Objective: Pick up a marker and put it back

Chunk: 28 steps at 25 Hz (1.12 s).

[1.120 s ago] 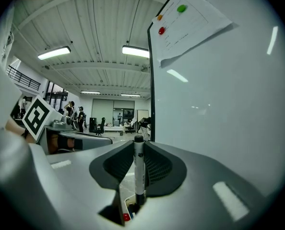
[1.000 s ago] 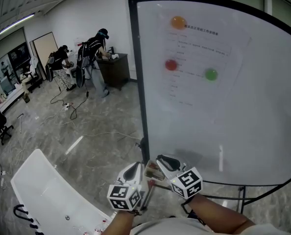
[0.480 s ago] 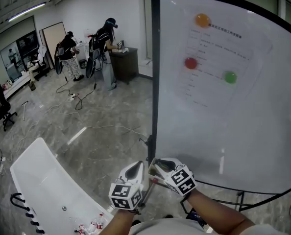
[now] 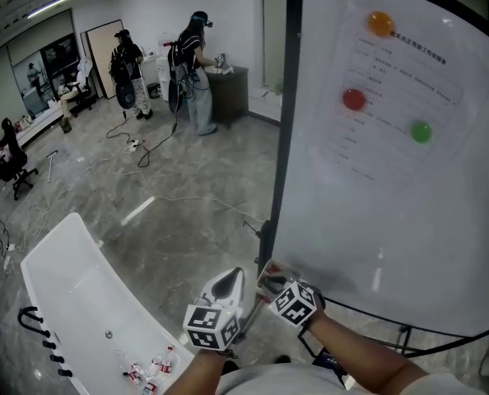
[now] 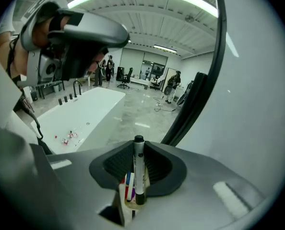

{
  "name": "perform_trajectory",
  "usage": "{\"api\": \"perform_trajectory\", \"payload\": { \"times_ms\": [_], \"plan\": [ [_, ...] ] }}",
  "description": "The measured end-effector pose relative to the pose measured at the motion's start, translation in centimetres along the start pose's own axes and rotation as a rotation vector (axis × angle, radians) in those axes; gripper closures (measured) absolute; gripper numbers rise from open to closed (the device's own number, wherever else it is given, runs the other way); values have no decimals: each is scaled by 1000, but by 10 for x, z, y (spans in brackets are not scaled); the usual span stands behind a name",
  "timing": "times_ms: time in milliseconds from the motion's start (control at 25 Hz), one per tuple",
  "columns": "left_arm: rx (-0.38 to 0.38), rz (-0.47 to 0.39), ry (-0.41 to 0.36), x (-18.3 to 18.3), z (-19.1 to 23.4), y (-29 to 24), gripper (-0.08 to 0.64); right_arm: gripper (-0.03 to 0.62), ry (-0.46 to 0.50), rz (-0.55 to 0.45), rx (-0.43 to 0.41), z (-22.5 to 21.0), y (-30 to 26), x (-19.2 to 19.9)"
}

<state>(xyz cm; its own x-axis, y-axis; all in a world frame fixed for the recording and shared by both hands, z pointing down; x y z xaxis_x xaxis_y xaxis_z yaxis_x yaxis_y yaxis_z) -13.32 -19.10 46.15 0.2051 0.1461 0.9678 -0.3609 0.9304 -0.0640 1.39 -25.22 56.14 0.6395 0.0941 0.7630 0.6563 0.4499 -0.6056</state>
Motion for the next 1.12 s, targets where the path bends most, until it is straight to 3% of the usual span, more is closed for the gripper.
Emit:
{"api": "perform_trajectory", "payload": {
  "times_ms": [320, 720, 1040, 1120],
  "plan": [
    [-25, 9, 7, 7, 10, 2, 557, 523, 57, 83, -36, 7, -33, 19],
    [-26, 19, 20, 10, 9, 6, 557, 501, 14, 42, -35, 12, -34, 25],
    [8, 14, 10, 6, -1, 0, 557, 499, -62, -132, 40, 3, 11, -9],
    [24, 10, 0, 2, -6, -3, 557, 532, -81, -211, 80, -3, 33, -25]
  ]
}}
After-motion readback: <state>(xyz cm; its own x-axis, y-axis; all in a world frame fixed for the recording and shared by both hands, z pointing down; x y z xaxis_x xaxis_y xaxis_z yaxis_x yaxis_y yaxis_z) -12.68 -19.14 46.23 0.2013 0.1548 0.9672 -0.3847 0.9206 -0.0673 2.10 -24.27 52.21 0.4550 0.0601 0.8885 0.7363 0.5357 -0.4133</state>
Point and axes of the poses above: the fingertips, and each gripper's own axes: y backward along the fingers, z to its left, x out of its underside, the point moved 9 cm from there along y, backward along the fingers, and after that the axes turned 5 degrees about -z, right-handed, at the moved point
